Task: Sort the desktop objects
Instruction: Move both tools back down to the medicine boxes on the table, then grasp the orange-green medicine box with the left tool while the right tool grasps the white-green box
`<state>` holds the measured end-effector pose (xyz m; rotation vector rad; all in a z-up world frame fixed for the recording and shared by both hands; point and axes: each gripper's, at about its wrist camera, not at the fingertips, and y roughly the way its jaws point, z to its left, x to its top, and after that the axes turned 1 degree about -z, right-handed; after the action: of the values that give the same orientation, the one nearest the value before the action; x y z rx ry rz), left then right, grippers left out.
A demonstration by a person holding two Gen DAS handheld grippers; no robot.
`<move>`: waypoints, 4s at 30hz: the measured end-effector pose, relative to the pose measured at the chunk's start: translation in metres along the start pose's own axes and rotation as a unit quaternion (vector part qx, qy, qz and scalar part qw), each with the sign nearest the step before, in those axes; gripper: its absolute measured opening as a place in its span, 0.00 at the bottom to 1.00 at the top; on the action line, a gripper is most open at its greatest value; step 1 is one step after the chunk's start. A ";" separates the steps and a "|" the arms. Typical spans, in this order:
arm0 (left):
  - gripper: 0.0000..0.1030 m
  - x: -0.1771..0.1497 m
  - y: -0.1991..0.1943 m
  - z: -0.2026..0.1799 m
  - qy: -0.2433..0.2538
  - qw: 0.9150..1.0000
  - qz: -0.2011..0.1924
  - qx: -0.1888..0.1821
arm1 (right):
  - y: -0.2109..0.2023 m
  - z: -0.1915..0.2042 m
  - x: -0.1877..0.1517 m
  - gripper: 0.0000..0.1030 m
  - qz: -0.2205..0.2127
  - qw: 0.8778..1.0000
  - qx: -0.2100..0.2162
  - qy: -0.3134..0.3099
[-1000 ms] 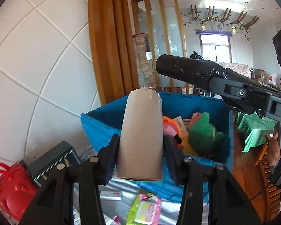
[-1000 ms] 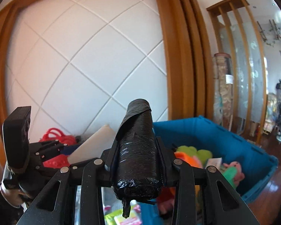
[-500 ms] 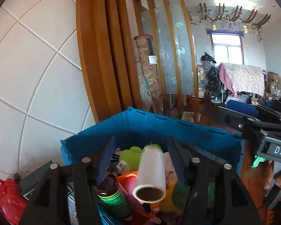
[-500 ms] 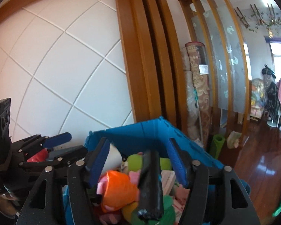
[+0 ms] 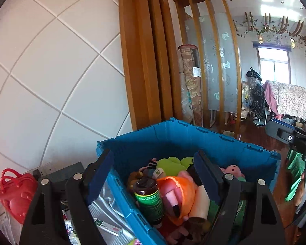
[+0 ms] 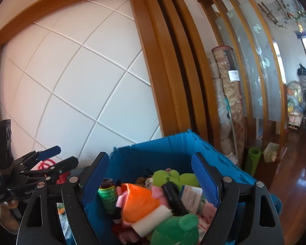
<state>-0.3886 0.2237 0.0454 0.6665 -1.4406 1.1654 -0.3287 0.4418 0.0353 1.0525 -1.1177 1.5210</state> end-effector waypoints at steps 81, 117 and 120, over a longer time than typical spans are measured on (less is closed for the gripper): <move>0.87 -0.413 0.174 0.456 -0.009 0.946 0.323 -0.034 | 0.377 0.330 -0.370 0.95 0.468 0.873 0.076 -0.118; 0.85 -0.300 -0.004 0.358 -0.017 0.982 0.183 0.050 | 0.243 0.334 -0.256 0.73 0.311 0.934 0.136 -0.115; 0.85 -0.256 -0.024 0.335 0.007 0.990 0.137 0.032 | 0.207 0.332 -0.221 0.73 0.262 0.950 0.129 -0.113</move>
<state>-0.4413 -0.1419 -0.1584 0.5138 -1.5219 1.4321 -0.4548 0.0480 -0.1398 1.1871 -1.4694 2.0470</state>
